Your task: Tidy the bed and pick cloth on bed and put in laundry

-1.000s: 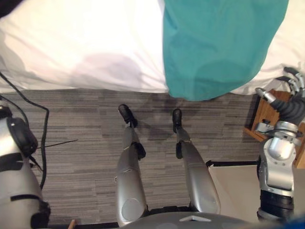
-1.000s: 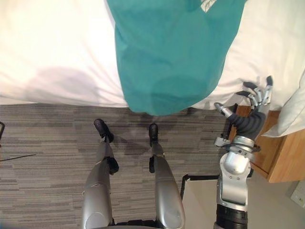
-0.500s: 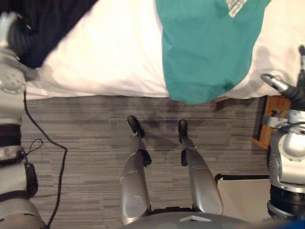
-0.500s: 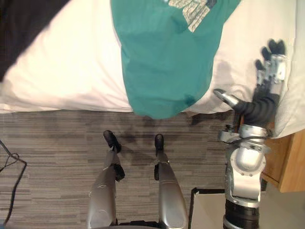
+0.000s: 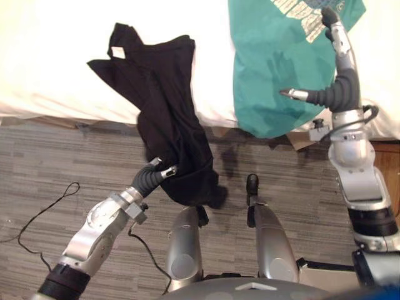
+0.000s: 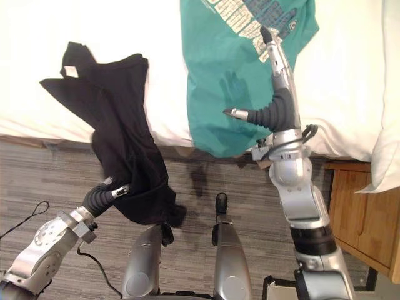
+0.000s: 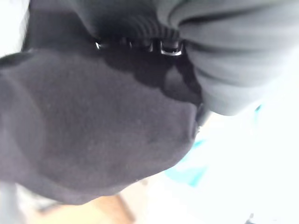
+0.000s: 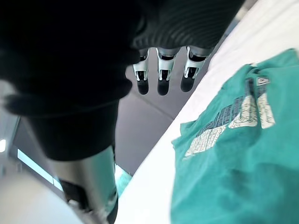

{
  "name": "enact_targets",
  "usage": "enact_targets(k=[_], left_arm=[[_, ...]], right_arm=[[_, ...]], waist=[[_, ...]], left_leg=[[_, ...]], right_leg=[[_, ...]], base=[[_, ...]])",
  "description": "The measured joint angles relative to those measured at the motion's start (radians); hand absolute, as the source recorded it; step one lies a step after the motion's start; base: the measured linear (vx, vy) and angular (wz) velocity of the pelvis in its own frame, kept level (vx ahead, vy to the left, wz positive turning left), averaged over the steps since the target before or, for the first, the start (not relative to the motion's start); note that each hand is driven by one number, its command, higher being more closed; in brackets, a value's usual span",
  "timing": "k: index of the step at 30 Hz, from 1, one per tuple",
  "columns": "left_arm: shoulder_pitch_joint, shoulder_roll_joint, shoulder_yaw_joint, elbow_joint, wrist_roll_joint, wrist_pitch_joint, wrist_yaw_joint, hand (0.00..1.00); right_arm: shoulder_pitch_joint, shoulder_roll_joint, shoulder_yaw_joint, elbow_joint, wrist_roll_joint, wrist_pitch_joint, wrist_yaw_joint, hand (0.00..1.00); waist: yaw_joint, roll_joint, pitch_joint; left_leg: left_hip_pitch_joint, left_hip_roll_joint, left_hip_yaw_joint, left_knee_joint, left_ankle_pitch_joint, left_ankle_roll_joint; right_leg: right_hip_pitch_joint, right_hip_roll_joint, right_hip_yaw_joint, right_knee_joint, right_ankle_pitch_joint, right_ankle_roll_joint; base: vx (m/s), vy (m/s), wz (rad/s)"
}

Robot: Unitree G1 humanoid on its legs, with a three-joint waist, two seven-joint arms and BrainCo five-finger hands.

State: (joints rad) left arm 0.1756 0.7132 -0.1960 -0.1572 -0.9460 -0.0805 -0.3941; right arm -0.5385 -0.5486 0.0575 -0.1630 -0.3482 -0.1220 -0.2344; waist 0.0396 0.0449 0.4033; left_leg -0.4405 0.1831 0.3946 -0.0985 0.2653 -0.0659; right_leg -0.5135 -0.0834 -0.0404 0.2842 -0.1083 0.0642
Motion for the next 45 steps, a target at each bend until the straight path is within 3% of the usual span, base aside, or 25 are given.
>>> enact_targets(k=[4,6,9,17,26,27,33,38,43,45], left_arm=[[0.040,-0.030,-0.025,-0.013,-0.067,0.001,0.001,1.00],[-0.047,-0.090,-0.148,0.076,-0.077,-0.001,0.017,1.00],[-0.176,-0.128,-0.247,0.206,-0.043,0.007,0.056,1.00],[-0.259,-0.123,-0.280,0.248,-0.046,-0.006,0.088,1.00],[-0.519,-0.200,-0.259,0.531,-0.045,-0.015,0.170,1.00],[-0.556,-0.214,-0.253,0.571,-0.044,-0.015,0.176,1.00],[-0.684,-0.276,-0.220,0.707,-0.042,-0.013,0.195,1.00],[-0.711,-0.350,-0.177,0.810,-0.007,-0.013,0.204,1.00],[-0.646,-0.456,-0.149,0.847,0.034,-0.011,0.207,1.00],[-0.583,-0.486,-0.120,0.848,0.039,-0.013,0.215,1.00]], right_arm=[[-0.130,-0.072,0.016,0.110,-0.071,0.036,-0.024,0.00],[-0.237,-0.112,0.086,0.175,-0.112,0.080,-0.045,0.00],[-0.404,-0.136,0.209,0.316,-0.145,0.085,-0.055,0.00],[-0.655,-0.233,0.376,0.529,-0.115,0.093,-0.043,0.00],[-0.885,-0.232,0.556,0.853,0.011,0.072,0.000,0.00],[-0.908,-0.212,0.568,0.885,0.023,0.067,0.005,1.00],[-0.956,-0.162,0.579,0.966,0.052,0.041,0.009,1.00],[-0.922,-0.120,0.482,0.983,0.067,0.039,0.009,1.00],[-0.673,-0.034,0.345,0.920,0.069,0.038,0.003,1.00],[-0.514,0.040,0.278,0.853,0.067,0.038,0.002,1.00]], waist=[[0.002,0.021,-0.001],[0.004,0.032,-0.008],[-0.024,0.032,-0.008],[-0.027,0.032,-0.008],[-0.033,0.035,-0.004],[-0.041,0.035,-0.004],[-0.059,0.035,-0.003],[-0.061,0.033,-0.004],[-0.063,0.022,-0.007],[-0.072,0.003,-0.013]], left_leg=[[-0.024,-0.005,-0.019,0.000,0.008,-0.001],[-0.058,-0.006,-0.013,-0.001,-0.002,-0.004],[-0.095,-0.010,-0.015,0.000,0.027,0.020],[-0.141,-0.004,0.012,0.000,0.036,0.009],[-0.227,0.002,0.030,0.000,0.049,0.008],[-0.234,0.004,0.031,-0.001,0.049,0.007],[-0.245,0.005,0.035,-0.001,0.044,0.002],[-0.224,0.006,0.034,0.000,0.048,0.006],[-0.095,0.007,0.034,0.000,0.037,-0.007],[-0.029,0.007,0.035,0.000,0.022,-0.024]], right_leg=[[-0.016,-0.005,-0.009,0.002,0.002,0.002],[-0.050,-0.010,-0.003,0.002,0.010,0.010],[-0.086,-0.013,-0.005,0.013,0.014,0.012],[-0.141,-0.010,-0.001,0.016,0.018,0.009],[-0.243,-0.003,0.014,0.030,0.035,0.005],[-0.250,-0.002,0.015,0.028,0.037,0.006],[-0.254,0.000,0.020,0.008,0.052,0.010],[-0.226,0.002,0.020,0.000,0.054,0.009],[-0.087,0.001,0.012,-0.015,0.049,0.003],[-0.017,0.000,0.012,-0.032,0.041,0.001]], base=[[-0.05,0.015,0.12],[-0.03,0.018,0.00],[0.01,0.014,0.07],[0.00,-0.005,-0.02],[-0.01,-0.001,-0.04],[-0.02,-0.008,-0.07],[-0.01,0.005,-0.02],[0.01,0.001,0.01],[0.06,-0.008,0.01],[0.05,-0.023,-0.08]])
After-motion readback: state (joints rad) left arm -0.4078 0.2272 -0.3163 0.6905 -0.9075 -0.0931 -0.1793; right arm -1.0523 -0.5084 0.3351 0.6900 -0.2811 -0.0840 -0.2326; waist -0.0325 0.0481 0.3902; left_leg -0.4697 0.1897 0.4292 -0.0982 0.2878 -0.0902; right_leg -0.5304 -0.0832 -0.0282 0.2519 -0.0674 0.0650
